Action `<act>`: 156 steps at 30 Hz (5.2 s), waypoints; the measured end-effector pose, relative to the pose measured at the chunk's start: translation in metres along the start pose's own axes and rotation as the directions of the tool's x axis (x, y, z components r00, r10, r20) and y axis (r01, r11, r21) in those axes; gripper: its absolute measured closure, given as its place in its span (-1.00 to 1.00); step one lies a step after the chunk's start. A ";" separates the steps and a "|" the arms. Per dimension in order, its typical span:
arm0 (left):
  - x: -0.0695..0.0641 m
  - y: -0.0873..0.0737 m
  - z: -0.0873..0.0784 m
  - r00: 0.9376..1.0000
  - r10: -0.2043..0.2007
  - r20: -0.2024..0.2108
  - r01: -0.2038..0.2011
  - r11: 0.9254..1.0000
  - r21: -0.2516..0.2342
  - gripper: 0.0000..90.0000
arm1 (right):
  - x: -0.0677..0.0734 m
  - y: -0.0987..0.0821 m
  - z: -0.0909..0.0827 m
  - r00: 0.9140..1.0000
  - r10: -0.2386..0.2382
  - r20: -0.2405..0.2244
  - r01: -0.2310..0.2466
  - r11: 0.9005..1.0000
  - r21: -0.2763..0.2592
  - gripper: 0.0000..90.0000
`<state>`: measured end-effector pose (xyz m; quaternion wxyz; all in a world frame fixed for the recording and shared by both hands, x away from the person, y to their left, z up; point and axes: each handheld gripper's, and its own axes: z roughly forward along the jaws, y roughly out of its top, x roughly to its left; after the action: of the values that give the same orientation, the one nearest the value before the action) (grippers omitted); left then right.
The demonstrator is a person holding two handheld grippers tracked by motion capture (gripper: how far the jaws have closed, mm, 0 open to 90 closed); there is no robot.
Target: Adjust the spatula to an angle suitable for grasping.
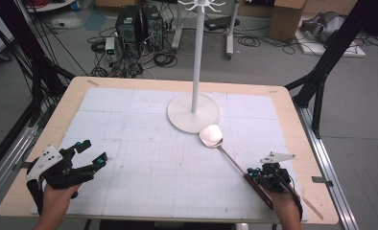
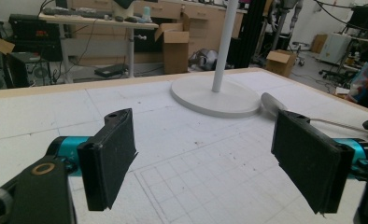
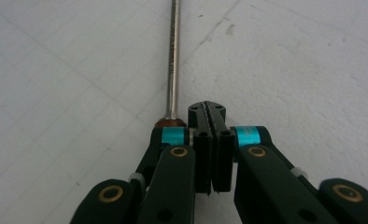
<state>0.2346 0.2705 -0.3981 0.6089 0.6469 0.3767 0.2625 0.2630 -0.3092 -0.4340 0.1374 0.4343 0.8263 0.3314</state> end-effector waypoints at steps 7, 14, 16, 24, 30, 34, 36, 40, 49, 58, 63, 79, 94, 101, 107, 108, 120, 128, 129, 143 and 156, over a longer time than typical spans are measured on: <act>-0.001 0.000 0.000 1.000 0.002 -0.002 -0.002 1.000 0.002 -0.51 | 0.011 0.004 0.005 0.996 -0.036 -0.078 0.037 0.999 0.008 1.00; 0.000 0.000 0.001 1.000 -0.002 -0.005 0.002 1.000 0.004 -0.51 | 0.001 0.025 0.016 1.000 0.021 -0.008 -0.021 1.000 -0.012 1.00; 0.000 -0.001 0.001 1.000 -0.001 -0.006 0.001 1.000 0.005 -0.51 | 0.001 0.028 0.020 1.000 0.020 -0.005 -0.020 1.000 -0.004 1.00; 0.000 -0.001 0.001 1.000 -0.002 -0.006 0.002 1.000 0.006 -0.51 | -0.002 0.062 0.050 1.000 -0.008 -0.014 0.009 0.999 0.051 1.00; 0.001 -0.001 0.002 1.000 -0.002 -0.004 0.002 1.000 0.008 -0.51 | 0.005 0.072 0.060 0.998 -0.035 -0.053 0.039 0.996 0.076 1.00; 0.001 -0.001 0.002 1.000 -0.002 -0.004 0.002 1.000 0.011 -0.50 | 0.007 0.074 0.063 0.998 -0.031 -0.059 0.035 0.997 0.072 1.00; 0.001 -0.001 0.002 1.000 -0.004 -0.003 0.004 1.000 0.010 -0.50 | 0.007 0.076 0.064 0.997 -0.031 -0.063 0.036 0.997 0.072 1.00; 0.001 -0.001 0.003 1.000 -0.004 -0.001 0.004 1.000 0.012 -0.50 | 0.011 0.080 0.069 0.996 -0.043 -0.083 0.050 0.996 0.075 1.00; 0.002 -0.001 0.002 1.000 -0.008 -0.010 0.008 1.000 0.010 -0.50 | 0.041 0.104 0.089 0.977 -0.131 -0.170 0.146 0.986 0.078 0.99; 0.003 -0.001 0.002 1.000 -0.006 -0.008 0.006 1.000 0.010 -0.50 | 0.067 0.114 0.102 0.955 -0.183 -0.235 0.207 0.975 0.079 0.99; 0.003 -0.001 0.001 1.000 -0.008 -0.008 0.008 1.000 0.009 -0.50 | 0.078 0.118 0.105 0.941 -0.218 -0.258 0.238 0.970 0.050 0.99; 0.002 -0.002 0.002 1.000 -0.006 -0.008 0.006 1.000 0.013 -0.50 | 0.072 0.053 0.012 0.971 -0.179 -0.160 0.163 0.981 -0.106 0.99; 0.000 -0.002 0.005 1.000 -0.007 -0.009 0.008 1.000 0.017 -0.50 | 0.095 0.002 -0.001 0.957 -0.228 -0.181 0.243 0.968 0.062 0.99; 0.000 -0.003 0.005 1.000 -0.007 -0.010 0.008 1.000 0.019 -0.50 | 0.082 -0.003 -0.006 0.973 -0.202 -0.114 0.213 0.973 0.091 0.99; 0.000 -0.003 0.006 1.000 -0.008 -0.009 0.008 1.000 0.025 -0.50 | 0.056 -0.006 -0.011 0.992 -0.127 -0.005 0.127 0.987 0.100 0.99; 0.000 -0.003 0.006 1.000 -0.008 -0.009 0.008 1.000 0.023 -0.50 | 0.047 -0.006 -0.011 0.994 -0.102 0.030 0.099 0.990 0.101 0.99; 0.001 -0.004 0.006 1.000 -0.006 -0.007 0.006 1.000 0.026 -0.50 | 0.011 0.008 0.002 0.988 0.004 0.152 -0.017 0.996 0.083 0.99; 0.000 -0.004 0.007 1.000 -0.010 -0.005 0.010 1.000 0.027 -0.50 | -0.003 0.023 0.015 0.976 0.048 0.212 -0.064 0.995 0.072 0.99; 0.000 -0.004 0.007 1.000 -0.012 -0.005 0.012 1.000 0.024 -0.49 | -0.004 0.025 0.017 0.974 0.050 0.222 -0.067 0.995 0.070 0.99; 0.002 -0.005 0.006 1.000 -0.009 -0.009 0.009 0.999 0.031 -0.49 | -0.033 0.029 0.014 0.950 0.189 0.248 -0.181 0.982 -0.055 0.99; 0.004 -0.005 0.004 1.000 -0.014 -0.027 0.015 0.999 0.029 -0.49 | -0.074 0.018 0.012 0.898 0.268 0.348 -0.235 0.963 -0.134 0.97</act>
<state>0.2394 0.2712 -0.4038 0.5963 0.6493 0.3932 0.2610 0.3232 -0.3565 -0.4354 0.2629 0.5844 0.7081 0.2965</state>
